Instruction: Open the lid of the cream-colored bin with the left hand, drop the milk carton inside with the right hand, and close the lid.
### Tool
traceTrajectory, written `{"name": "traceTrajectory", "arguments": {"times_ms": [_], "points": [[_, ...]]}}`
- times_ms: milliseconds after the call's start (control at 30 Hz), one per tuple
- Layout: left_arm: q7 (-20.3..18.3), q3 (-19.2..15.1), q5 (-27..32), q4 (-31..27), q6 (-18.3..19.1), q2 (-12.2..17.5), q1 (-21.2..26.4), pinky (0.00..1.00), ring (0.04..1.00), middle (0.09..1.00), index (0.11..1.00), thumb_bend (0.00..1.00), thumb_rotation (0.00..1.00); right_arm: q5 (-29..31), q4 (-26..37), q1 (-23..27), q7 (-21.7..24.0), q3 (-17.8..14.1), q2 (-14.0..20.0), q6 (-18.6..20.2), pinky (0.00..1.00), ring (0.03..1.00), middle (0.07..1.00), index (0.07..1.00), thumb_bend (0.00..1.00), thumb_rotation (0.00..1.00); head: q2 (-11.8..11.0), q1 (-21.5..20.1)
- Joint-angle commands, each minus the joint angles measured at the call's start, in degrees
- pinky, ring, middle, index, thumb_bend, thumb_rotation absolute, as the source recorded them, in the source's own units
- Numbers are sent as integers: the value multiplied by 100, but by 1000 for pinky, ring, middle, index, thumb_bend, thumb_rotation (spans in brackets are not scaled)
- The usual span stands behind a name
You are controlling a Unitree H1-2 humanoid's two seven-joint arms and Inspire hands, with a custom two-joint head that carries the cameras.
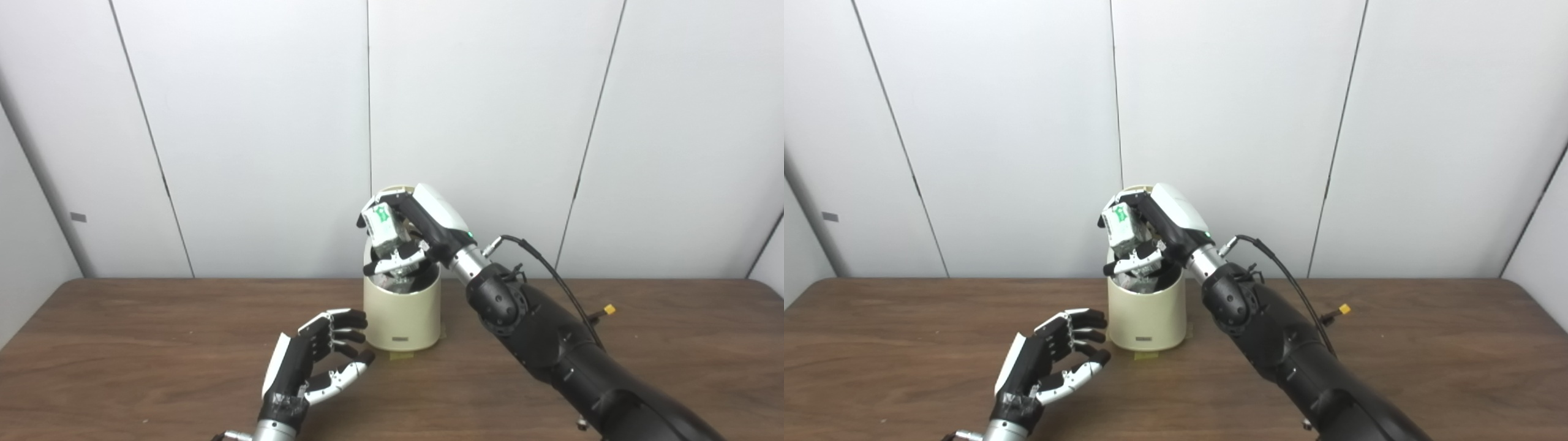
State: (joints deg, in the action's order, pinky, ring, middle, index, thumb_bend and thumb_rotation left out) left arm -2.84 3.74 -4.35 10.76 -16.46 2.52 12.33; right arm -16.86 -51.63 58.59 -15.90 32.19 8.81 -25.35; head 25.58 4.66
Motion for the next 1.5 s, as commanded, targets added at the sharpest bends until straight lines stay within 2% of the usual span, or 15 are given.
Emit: {"name": "traceTrajectory", "arguments": {"times_ms": [0, 100, 200, 267, 367, 567, 900, 1033, 1333, 1400, 1467], "points": [[41, 19, -23, -12, -39, -44, -172, 548, 641, 689, 675, 564, 60, 126, -7, 308, 4, -63, 125, -157, 360, 404, 488, 523, 516, 0, 5, 0], [35, 19, -19, -6, -60, -40, -164, 546, 638, 686, 672, 562, 31, 40, -99, 293, 235, -61, 167, -157, 355, 411, 494, 501, 519, 0, 19, -2], [20, 17, 1, -8, -54, -34, -162, 551, 640, 684, 672, 562, 26, -146, -159, 291, 272, -38, 204, -155, 357, 420, 499, 491, 520, 0, 26, -13], [19, 16, -6, -29, -19, -29, -168, 552, 639, 684, 673, 558, 9, -202, -188, 282, 318, -69, 214, -156, 413, 464, 494, 469, 521, 0, 28, -25], [8, 14, 10, -35, -1, -25, -171, 556, 641, 687, 674, 560, 22, -249, -215, 275, 437, -121, 224, -157, 446, 493, 497, 451, 519, 0, 32, -29], [47, 22, -65, 12, -103, -13, -154, 552, 632, 679, 668, 557, 8, -416, -169, 241, 545, -204, 258, -154, 466, 496, 499, 451, 519, 0, 49, -29], [43, 22, -77, -35, -26, -3, -166, 562, 639, 680, 665, 551, 3, -482, -124, 214, 737, -354, 253, -156, 507, 509, 520, 436, 516, 0, 56, -52], [28, 22, -65, -37, -24, 8, -169, 555, 637, 680, 665, 553, 10, -529, -121, 195, 795, -438, 233, -152, 516, 596, 531, 465, 525, 0, 56, -63], [11, 21, -46, -50, 12, 18, -184, 556, 636, 679, 666, 556, 14, -606, -127, 165, 887, -618, 192, -155, 493, 606, 516, 486, 528, 0, 63, -79], [3, 24, -41, -42, -17, 23, -181, 560, 637, 678, 667, 556, 12, -656, -98, 147, 884, -636, 196, -155, 499, 612, 637, 495, 523, 101, 67, -72], [7, 25, -55, -22, -43, 32, -174, 561, 639, 679, 666, 556, 15, -680, -74, 131, 867, -644, 198, -151, 497, 606, 661, 497, 522, 122, 71, -75]]}}
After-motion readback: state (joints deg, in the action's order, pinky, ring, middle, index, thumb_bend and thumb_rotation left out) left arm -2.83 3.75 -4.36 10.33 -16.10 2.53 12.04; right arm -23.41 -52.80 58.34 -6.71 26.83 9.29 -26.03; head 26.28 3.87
